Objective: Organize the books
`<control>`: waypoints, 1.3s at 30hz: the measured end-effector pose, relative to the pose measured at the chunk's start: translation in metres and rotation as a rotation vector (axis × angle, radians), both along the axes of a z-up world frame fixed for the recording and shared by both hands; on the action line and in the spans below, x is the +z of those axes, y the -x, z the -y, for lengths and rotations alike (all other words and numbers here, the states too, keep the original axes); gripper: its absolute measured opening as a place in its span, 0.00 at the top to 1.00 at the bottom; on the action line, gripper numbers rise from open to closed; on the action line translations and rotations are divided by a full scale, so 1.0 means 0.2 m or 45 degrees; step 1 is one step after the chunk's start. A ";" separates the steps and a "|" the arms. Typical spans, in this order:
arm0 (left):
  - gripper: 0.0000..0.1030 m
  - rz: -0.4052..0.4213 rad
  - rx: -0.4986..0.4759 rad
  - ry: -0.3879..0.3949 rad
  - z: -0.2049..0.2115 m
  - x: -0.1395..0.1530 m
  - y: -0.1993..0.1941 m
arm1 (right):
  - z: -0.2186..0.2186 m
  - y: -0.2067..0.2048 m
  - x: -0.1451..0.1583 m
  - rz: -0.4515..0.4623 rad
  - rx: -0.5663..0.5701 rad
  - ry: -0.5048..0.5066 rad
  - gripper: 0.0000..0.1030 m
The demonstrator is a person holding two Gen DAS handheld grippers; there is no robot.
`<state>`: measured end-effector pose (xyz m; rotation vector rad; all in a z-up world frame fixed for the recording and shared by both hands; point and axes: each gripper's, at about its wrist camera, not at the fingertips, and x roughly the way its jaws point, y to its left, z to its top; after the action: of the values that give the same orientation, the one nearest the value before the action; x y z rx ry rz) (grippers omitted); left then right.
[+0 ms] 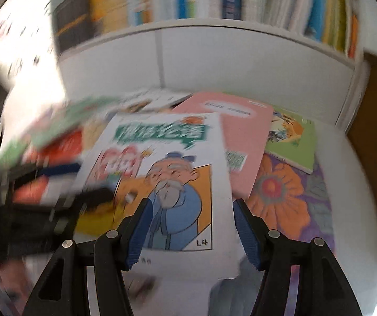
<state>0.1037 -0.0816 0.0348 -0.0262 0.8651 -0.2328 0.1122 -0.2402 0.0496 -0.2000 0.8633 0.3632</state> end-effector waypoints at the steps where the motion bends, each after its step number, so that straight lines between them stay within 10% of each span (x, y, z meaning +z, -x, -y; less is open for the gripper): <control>1: 0.36 -0.014 -0.020 -0.003 -0.01 0.00 0.03 | -0.02 0.06 0.00 -0.017 0.023 0.027 0.39; 15: 0.36 -0.286 -0.079 0.154 -0.39 -0.08 0.72 | -0.08 0.72 0.03 -0.504 0.209 -0.315 0.39; 33: 0.39 -0.368 -0.107 0.408 -0.54 -0.12 0.57 | -0.04 0.31 -0.14 -0.829 0.181 -0.521 0.40; 39: 0.60 -0.315 -0.068 0.378 -0.54 -0.13 0.52 | -0.02 0.31 -0.13 -0.846 0.183 -0.466 0.55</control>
<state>-0.0012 0.0258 0.0086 -0.3143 1.0715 -0.4126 0.0503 -0.2363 0.0233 0.2165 1.4176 0.7359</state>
